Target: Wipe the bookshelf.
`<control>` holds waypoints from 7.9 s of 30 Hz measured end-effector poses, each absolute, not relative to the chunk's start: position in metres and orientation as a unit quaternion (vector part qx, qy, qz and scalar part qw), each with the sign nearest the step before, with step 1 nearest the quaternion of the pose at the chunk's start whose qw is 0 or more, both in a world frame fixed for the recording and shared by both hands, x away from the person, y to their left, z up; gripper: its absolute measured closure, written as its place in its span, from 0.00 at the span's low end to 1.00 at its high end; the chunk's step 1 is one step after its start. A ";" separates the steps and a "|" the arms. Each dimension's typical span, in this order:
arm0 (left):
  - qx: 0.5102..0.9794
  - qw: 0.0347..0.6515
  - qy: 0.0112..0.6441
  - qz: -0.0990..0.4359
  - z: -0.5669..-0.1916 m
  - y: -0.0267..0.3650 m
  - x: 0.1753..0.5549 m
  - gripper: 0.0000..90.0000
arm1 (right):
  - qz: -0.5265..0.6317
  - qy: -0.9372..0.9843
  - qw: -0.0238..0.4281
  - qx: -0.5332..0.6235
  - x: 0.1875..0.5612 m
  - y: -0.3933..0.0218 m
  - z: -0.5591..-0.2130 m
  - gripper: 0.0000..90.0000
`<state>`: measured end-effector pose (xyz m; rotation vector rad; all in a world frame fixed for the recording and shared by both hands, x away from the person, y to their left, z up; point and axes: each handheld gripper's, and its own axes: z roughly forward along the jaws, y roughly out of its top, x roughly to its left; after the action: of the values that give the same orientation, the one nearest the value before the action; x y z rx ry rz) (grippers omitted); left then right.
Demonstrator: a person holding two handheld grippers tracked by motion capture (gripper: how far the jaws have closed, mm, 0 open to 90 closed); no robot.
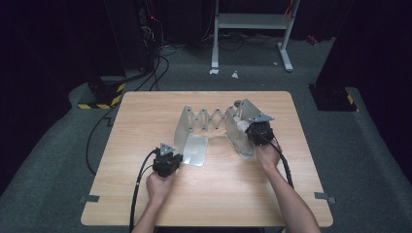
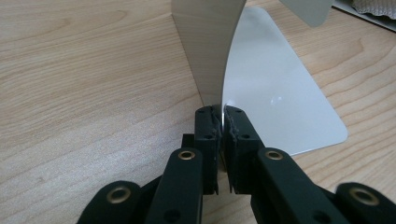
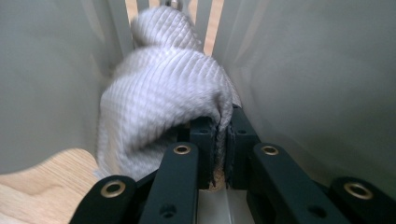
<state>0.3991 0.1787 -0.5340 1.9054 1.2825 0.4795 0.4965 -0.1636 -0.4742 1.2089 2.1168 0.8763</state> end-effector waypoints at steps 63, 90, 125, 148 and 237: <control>0.749 0.387 0.504 0.186 -0.534 0.179 0.399 0.93 | 0.383 0.752 0.315 0.435 0.472 -0.185 -0.403 0.94; 0.749 0.388 0.504 0.186 -0.534 0.179 0.399 0.93 | 0.400 0.736 0.323 0.439 0.435 -0.218 -0.405 0.94; 0.749 0.388 0.503 0.186 -0.534 0.179 0.399 0.93 | 0.359 0.768 0.289 0.446 0.434 -0.210 -0.471 0.94; 0.749 0.388 0.504 0.186 -0.534 0.180 0.399 0.93 | 0.344 0.781 0.234 0.466 0.441 -0.210 -0.514 0.83; 0.744 0.388 0.511 0.187 -0.534 0.179 0.399 0.94 | 0.338 0.810 0.202 0.434 0.514 -0.138 -0.506 0.97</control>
<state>0.3989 0.1790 -0.5340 1.8935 1.3003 0.4752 0.5141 -0.1379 -0.5058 1.2129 2.2609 0.9442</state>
